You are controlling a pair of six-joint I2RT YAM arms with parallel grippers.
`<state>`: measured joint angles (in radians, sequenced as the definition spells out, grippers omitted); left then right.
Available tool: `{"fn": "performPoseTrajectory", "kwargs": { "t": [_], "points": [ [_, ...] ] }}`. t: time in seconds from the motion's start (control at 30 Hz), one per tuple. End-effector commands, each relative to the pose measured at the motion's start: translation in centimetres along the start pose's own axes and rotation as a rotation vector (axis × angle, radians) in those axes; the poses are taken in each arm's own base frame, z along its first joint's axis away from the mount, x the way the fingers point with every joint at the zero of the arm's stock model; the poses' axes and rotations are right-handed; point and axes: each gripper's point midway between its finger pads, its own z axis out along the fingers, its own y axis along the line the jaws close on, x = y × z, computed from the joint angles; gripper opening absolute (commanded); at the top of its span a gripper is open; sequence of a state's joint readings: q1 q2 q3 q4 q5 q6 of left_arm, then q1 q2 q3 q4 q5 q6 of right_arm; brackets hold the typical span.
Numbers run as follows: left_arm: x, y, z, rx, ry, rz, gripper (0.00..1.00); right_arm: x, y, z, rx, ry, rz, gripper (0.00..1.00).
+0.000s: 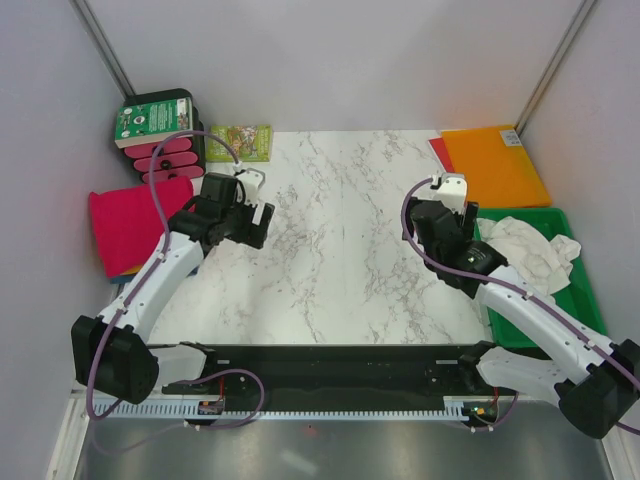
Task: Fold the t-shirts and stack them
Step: Grab the tshirt from the pile
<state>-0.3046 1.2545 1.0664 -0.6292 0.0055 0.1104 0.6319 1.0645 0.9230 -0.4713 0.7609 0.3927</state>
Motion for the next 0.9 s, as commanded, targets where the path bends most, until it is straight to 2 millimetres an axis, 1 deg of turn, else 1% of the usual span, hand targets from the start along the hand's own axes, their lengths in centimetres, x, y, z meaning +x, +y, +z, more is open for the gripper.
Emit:
{"fn": "performPoseTrajectory", "kwargs": {
  "t": [0.0,0.03,0.07,0.1,0.13,0.17,0.2,0.23,0.27,0.3,0.33,0.37,0.43,0.47,0.5,0.53,0.57,0.6,0.63,0.67,0.7,0.73,0.77,0.8,0.83,0.87],
  "points": [
    [-1.5,2.0,-0.7,-0.066,-0.069,-0.114,1.00,-0.8,-0.6,-0.8,0.071,-0.026,-0.122,0.98],
    [-1.6,1.8,-0.7,-0.039,-0.073,-0.130,1.00,-0.8,-0.9,-0.9,0.114,-0.032,-0.153,0.98],
    [-1.3,2.7,-0.7,-0.033,-0.071,-0.168,1.00,-0.8,-1.1,-1.1,0.156,-0.037,-0.185,0.98],
    [-1.1,2.6,-0.6,0.001,-0.068,-0.190,1.00,-0.5,-1.1,-1.3,0.201,-0.042,-0.225,0.98],
    [-0.9,2.1,-0.7,0.059,-0.071,-0.213,0.97,-1.1,-2.3,-1.7,0.302,-0.094,-0.236,0.98],
    [-0.6,2.9,-0.5,0.049,-0.066,-0.280,0.96,-1.2,-2.6,-1.9,0.339,-0.119,-0.229,0.98],
    [-0.3,3.0,-0.3,0.052,-0.048,-0.319,0.96,-1.0,-2.9,-1.9,0.349,-0.118,-0.220,0.98],
    [-0.6,3.0,-0.5,0.060,-0.043,-0.327,1.00,-0.3,-1.9,-1.8,0.276,-0.079,-0.223,0.98],
    [-0.5,2.8,-0.6,0.081,-0.032,-0.293,1.00,0.1,-1.1,-1.8,0.209,-0.051,-0.230,0.98],
    [-0.1,2.2,-0.6,0.116,-0.004,-0.278,1.00,-0.1,-0.3,-2.0,0.122,-0.060,-0.222,0.98],
    [-0.4,2.0,-0.9,0.124,-0.005,-0.260,1.00,0.5,1.3,-2.1,0.013,-0.042,-0.191,0.98],
    [-0.5,2.0,-1.1,0.135,-0.011,-0.205,1.00,-0.5,2.0,-2.6,-0.039,-0.081,-0.126,0.98],
    [-0.4,1.1,-1.5,0.154,-0.012,-0.163,1.00,-0.3,2.3,-2.3,-0.058,-0.074,-0.072,0.98],
    [-0.2,1.0,-1.5,0.152,-0.012,-0.146,1.00,0.2,1.2,-1.0,-0.009,-0.036,-0.063,0.98],
    [0.0,1.0,-1.5,0.143,-0.007,-0.133,1.00,-0.3,0.4,-0.3,0.030,-0.020,-0.025,0.98],
    [0.5,0.8,-1.4,0.138,0.004,-0.121,1.00,-0.3,-0.8,0.6,0.077,0.007,0.023,0.98],
    [0.8,1.0,-1.2,0.126,0.012,-0.106,1.00,0.0,-3.4,2.1,0.144,0.059,0.069,0.98],
    [1.1,1.3,-1.1,0.107,0.022,-0.098,1.00,0.1,-4.8,2.8,0.179,0.075,0.098,0.98],
    [1.6,1.0,-1.1,0.110,0.033,-0.084,1.00,0.0,-7.3,3.6,0.241,0.087,0.149,0.98],
    [1.9,0.9,-1.0,0.108,0.038,-0.070,1.00,0.0,-8.0,3.9,0.250,0.093,0.177,0.98],
    [2.2,0.6,-1.0,0.118,0.041,-0.061,1.00,-0.1,-9.0,4.1,0.278,0.096,0.199,0.96],
    [2.1,0.2,-1.0,0.125,0.033,-0.036,1.00,0.2,-11.0,4.5,0.336,0.107,0.240,0.93],
    [2.1,0.1,-1.0,0.123,0.034,-0.026,1.00,0.9,-11.5,4.9,0.360,0.131,0.271,0.91],
    [2.0,0.1,-1.0,0.114,0.031,-0.013,1.00,1.4,-12.1,5.1,0.379,0.150,0.297,0.85],
    [1.9,-0.1,-0.9,0.114,0.030,0.007,1.00,2.1,-13.2,5.6,0.408,0.171,0.332,0.82],
    [1.9,-0.1,-0.7,0.103,0.039,0.015,1.00,3.5,-13.0,6.2,0.394,0.219,0.381,0.81]
  ]
}}
